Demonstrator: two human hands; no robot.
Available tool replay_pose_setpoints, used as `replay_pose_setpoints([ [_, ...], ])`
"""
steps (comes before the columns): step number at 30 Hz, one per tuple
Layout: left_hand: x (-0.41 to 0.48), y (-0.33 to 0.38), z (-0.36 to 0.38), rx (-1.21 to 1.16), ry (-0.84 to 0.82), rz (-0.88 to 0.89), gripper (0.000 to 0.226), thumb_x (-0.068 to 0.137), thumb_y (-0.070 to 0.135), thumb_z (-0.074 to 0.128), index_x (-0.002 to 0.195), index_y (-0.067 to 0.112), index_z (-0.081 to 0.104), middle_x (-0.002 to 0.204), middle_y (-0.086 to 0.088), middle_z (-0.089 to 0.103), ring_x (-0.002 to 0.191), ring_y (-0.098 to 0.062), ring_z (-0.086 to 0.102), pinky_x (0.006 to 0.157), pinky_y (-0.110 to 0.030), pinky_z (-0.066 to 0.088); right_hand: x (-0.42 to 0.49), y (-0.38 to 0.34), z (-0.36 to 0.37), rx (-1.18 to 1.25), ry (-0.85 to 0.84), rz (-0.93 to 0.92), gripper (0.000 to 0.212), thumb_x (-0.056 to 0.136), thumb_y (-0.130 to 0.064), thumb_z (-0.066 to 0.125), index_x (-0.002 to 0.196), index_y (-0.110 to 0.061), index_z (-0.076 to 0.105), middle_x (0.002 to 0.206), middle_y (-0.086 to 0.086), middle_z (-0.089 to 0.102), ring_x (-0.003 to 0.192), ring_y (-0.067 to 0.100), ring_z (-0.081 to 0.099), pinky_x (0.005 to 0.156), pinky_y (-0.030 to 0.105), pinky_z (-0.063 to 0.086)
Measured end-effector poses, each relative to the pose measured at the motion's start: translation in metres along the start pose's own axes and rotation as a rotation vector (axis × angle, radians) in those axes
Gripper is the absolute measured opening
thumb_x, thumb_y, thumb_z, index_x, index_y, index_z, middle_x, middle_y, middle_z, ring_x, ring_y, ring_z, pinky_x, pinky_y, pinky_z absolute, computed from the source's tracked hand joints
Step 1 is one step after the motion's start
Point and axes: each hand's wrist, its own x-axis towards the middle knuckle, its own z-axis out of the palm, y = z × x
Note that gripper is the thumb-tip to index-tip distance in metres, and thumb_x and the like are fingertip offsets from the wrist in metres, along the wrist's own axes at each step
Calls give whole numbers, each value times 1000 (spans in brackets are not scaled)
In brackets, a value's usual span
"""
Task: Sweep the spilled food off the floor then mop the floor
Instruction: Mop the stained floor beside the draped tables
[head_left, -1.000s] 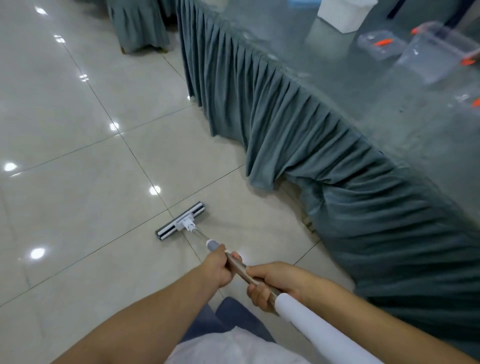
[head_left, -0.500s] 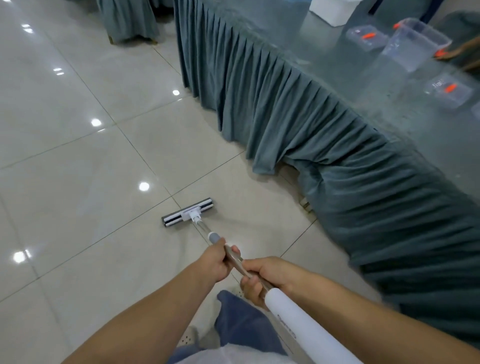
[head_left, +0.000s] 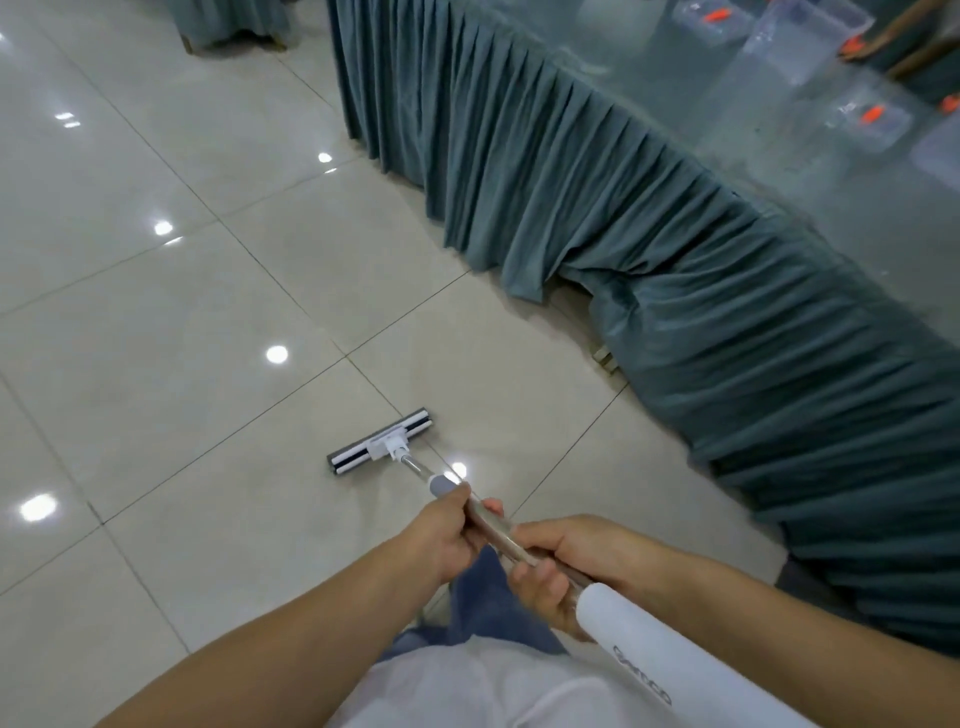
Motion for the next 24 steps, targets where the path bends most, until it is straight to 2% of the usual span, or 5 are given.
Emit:
replay_pose_setpoints([
  [4,-2,4,10,28,-19,20,23,101,19,42,85,2,43,74,-16,52,61,-20,52,37,-26,53,-9,-3,-3,-109,29,-143,23,96,-25,52,95,-4,59,58,11,53,32,11,50,33,16,44],
  [9,-8,27,22,56,-83,49,24,100,19,43,109,-2,48,83,-18,59,70,-23,59,37,-30,54,-21,-25,-16,-342,138,-650,28,94,-12,55,119,2,53,62,21,62,40,23,58,39,29,51],
  [12,-13,49,24,121,-106,89,29,100,18,45,108,-8,54,79,-18,63,59,-24,66,38,-30,55,-33,-35,-7,-481,-33,-825,30,85,-10,67,111,-7,53,73,13,70,60,17,70,56,28,59],
  [15,-19,72,26,183,-96,143,29,100,22,45,95,-5,52,53,-15,65,36,-24,61,39,-30,55,-33,-27,5,-641,423,-999,20,90,-1,54,73,-9,62,63,6,62,49,9,60,53,21,54],
  [24,-18,126,26,309,-105,194,36,99,39,39,95,3,41,70,-13,47,46,-21,54,45,-32,57,-29,-70,70,-830,388,-1294,18,81,-22,71,92,-32,60,76,-1,59,70,12,59,65,31,56],
])
